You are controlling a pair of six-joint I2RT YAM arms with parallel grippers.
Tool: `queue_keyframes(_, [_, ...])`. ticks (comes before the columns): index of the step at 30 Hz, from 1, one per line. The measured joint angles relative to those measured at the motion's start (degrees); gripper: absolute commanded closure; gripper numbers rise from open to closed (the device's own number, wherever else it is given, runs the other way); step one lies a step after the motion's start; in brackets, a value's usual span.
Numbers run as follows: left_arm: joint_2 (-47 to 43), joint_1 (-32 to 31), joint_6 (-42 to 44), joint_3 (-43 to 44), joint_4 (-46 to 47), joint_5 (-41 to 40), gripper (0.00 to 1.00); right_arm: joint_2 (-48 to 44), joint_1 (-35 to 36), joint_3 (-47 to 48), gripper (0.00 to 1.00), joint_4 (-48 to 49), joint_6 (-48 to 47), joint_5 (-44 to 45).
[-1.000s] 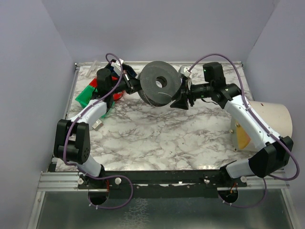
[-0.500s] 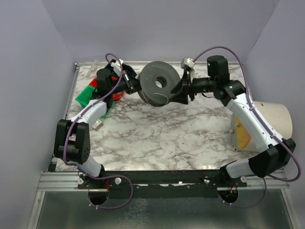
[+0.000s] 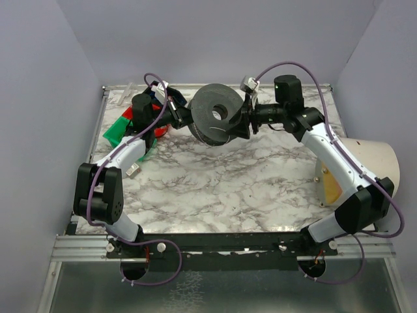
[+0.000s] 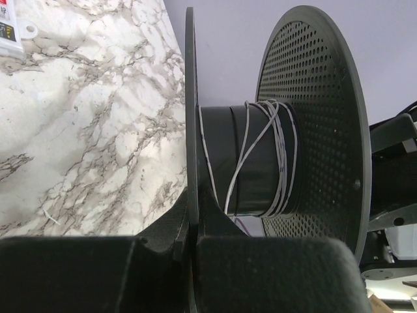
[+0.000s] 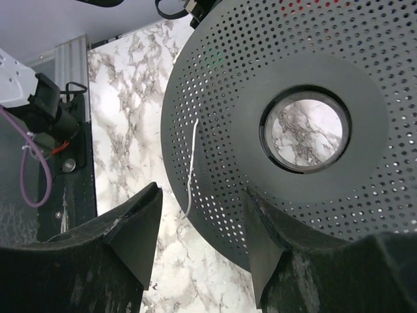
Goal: Wrap the cables
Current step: Wrap the cable around the cable reel.
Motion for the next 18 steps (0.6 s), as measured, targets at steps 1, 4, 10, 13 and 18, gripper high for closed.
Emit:
queue_keyframes(1, [0.0, 0.0, 0.0, 0.0, 0.0, 0.0, 1.0, 0.26, 0.33, 0.0, 0.43, 0.04, -0.02, 0.0])
queue_keyframes(4, [0.0, 0.0, 0.02, 0.0, 0.0, 0.02, 1.0, 0.68, 1.09, 0.0, 0.43, 0.02, -0.09, -0.02])
queue_keyframes(10, [0.09, 0.0, 0.02, 0.0, 0.0, 0.02, 1.0, 1.14, 1.97, 0.0, 0.48, 0.0, -0.63, 0.0])
queue_keyframes(13, [0.2, 0.0, 0.02, -0.07, 0.02, 0.02, 1.0, 1.46, 2.27, -0.31, 0.62, 0.04, -0.74, 0.2])
queue_keyframes(18, [0.28, 0.0, 0.04, -0.2, 0.02, 0.02, 1.0, 2.1, 2.47, -1.25, 0.99, 0.61, -0.44, 0.55])
